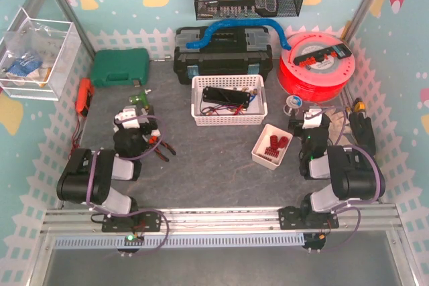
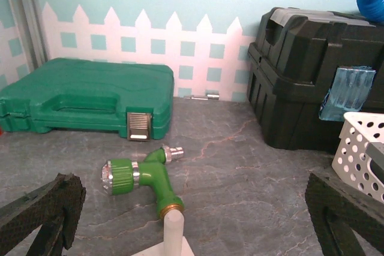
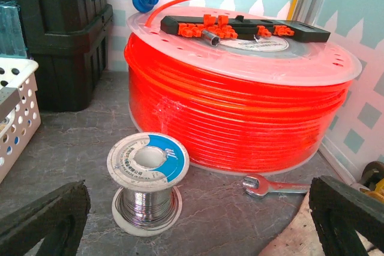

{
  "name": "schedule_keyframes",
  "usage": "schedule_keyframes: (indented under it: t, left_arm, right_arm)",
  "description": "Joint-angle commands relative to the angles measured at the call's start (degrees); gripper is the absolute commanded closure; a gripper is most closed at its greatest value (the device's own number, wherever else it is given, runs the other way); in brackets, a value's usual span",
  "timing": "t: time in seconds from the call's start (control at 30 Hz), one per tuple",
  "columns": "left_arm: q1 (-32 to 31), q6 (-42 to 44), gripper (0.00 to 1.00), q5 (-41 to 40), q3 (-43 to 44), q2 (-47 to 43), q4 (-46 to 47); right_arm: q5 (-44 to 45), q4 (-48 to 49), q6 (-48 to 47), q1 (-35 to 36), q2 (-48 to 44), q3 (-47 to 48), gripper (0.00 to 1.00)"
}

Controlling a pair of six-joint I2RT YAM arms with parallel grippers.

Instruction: Install the large spring

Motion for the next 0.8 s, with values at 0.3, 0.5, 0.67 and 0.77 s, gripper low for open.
schedule_keyframes:
  t: [0.3, 0.5, 0.67, 0.77]
  left_arm:
    - [0.0, -0.6, 0.01, 0.5, 0.8, 0.5, -0.1]
    - [0.0, -0.6, 0.01, 0.6, 0.8, 0.4, 0.0]
    - [-0.9, 0.0, 0.01, -0.8, -0.4, -4.3, -2.2]
    - [-1.5, -4.1, 0.01, -2.5, 4.6, -14.3, -21.2]
  right_arm:
    - [0.5, 1.1, 0.5, 0.4, 0.2, 0.7, 0.01]
    - [0.5, 1.0, 0.4, 0.5, 0.3, 0.8, 0.01]
    - [0.9, -9.4, 0.6, 0.6, -9.1, 2.9, 0.01]
    - [2.1, -25.3, 5.7, 0.6, -20.1, 7.4, 0.01]
